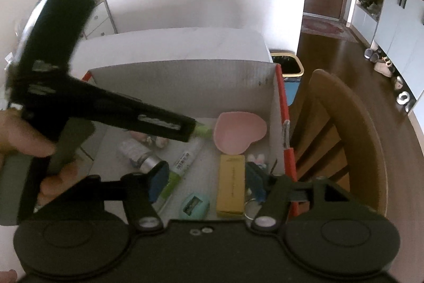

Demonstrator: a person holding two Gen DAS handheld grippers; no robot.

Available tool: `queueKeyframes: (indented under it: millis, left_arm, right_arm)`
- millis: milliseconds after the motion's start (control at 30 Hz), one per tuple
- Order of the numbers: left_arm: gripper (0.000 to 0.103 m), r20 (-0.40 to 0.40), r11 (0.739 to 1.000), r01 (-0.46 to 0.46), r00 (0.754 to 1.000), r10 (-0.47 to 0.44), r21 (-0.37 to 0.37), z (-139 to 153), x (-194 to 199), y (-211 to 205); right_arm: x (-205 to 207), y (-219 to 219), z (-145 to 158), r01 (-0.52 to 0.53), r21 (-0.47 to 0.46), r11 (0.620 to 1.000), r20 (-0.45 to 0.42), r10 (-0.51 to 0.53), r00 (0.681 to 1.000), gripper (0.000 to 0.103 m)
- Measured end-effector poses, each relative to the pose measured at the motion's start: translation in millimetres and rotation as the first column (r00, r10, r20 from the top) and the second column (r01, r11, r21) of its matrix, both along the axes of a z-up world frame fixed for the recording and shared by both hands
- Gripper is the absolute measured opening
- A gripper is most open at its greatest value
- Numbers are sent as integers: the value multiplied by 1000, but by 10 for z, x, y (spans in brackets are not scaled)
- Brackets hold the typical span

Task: Organize rigid objects
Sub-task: 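Carry the green stick and bunny keychain into the box and open both tools, then withdraw both tools from the box back over the pile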

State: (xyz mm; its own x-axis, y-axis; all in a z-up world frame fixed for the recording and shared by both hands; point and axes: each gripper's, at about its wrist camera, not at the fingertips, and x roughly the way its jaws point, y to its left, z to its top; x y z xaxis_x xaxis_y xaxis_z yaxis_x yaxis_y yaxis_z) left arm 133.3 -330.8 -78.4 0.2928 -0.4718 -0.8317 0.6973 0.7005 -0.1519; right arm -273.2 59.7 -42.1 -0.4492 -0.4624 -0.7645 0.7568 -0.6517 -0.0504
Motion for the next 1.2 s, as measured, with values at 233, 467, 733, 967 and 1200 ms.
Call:
queueKeyframes:
  millis: [233,467,733,967,1200]
  left_arm:
    - [82,27,998,4,1000,-3,-65,234,-148,272]
    - [82,51,992,-1,999,7,-123,452,-330,492]
    - [82,71,984,-11,997,25,-178,620,-493,887]
    - [85,87,977,-31,995,50,-210,691,-543,1252]
    - [89,75,969,-24,996,43,-245,677,-503,1625]
  right_arm:
    - [99,67,90,-16,-25,1000,-14,15,1000,72]
    - [237,99,187,-38,-56,998,-27,36,999,78]
    - [478,136,307,-64,-94,994,-45,60,997,92]
    - [712,102,396,-89,-122,989,-71,81,994,101]
    - [1020,-85,415,-115,-150,982,-102,100,990,102]
